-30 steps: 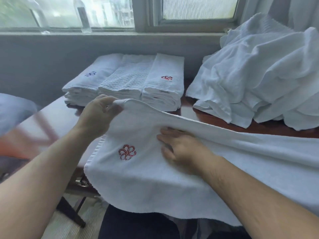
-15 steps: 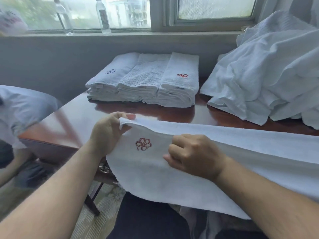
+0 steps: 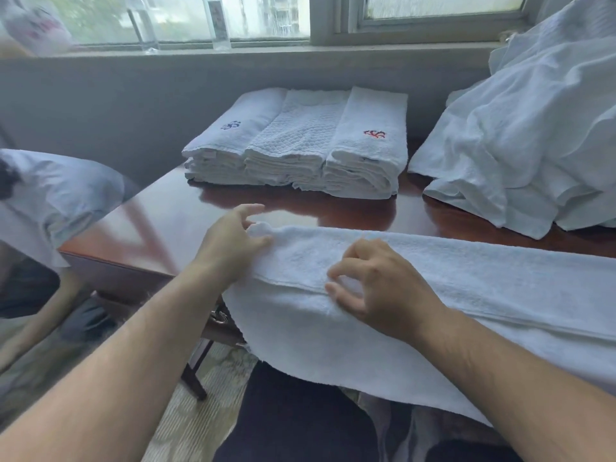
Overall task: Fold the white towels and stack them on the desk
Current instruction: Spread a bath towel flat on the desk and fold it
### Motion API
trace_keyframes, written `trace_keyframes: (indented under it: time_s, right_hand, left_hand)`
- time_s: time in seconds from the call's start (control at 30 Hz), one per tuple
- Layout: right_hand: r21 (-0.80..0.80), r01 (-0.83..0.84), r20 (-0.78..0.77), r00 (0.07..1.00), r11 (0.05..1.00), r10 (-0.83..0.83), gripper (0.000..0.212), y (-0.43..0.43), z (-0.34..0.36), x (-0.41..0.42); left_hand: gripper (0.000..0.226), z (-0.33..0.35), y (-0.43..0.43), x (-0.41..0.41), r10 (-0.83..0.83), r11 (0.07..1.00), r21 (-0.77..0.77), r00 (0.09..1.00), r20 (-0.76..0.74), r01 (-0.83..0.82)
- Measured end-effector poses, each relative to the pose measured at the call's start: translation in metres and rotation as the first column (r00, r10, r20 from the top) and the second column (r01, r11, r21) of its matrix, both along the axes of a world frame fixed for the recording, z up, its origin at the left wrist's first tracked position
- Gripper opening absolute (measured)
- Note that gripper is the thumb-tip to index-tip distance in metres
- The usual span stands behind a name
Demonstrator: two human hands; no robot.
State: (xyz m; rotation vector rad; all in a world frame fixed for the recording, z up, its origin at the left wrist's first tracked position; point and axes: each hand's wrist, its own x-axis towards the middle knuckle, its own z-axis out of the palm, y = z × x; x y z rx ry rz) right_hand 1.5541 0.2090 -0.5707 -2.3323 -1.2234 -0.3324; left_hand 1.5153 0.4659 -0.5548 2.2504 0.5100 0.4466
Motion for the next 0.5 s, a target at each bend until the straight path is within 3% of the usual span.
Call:
trace_keyframes:
  time_s: [0.07, 0.17, 0.23, 0.37, 0.5]
  right_hand:
    - [-0.024, -0.030, -0.001, 1.000, 0.999, 0.030, 0.026, -0.002, 0.001, 0.002]
    - [-0.069, -0.050, 0.030, 0.998, 0.996, 0.052, 0.036, -0.006, 0.006, 0.002]
    - [-0.060, -0.082, 0.092, 0.992, 0.995, 0.088, 0.027, -0.006, 0.009, 0.000]
    - [-0.031, -0.090, 0.358, 0.929, 0.995, 0.095, 0.023, -0.001, 0.012, -0.002]
    - [-0.019, -0.043, 0.411, 0.911, 0.999, 0.047, 0.013, -0.003, 0.020, -0.006]
  left_hand:
    - [0.046, 0.004, 0.001, -0.001, -0.002, 1.000, -0.020, 1.000, -0.001, 0.002]
    - [0.029, 0.012, 0.010, -0.004, 0.002, 0.974, -0.228, 0.998, -0.069, -0.017]
    - [0.019, 0.014, 0.012, -0.006, -0.074, 0.960, -0.279, 0.986, -0.150, 0.030]
    - [0.021, 0.007, 0.006, -0.009, -0.097, 0.949, -0.311, 0.984, -0.152, 0.046]
    - [0.025, 0.005, 0.008, -0.006, -0.099, 0.936, -0.350, 0.985, -0.144, 0.043]
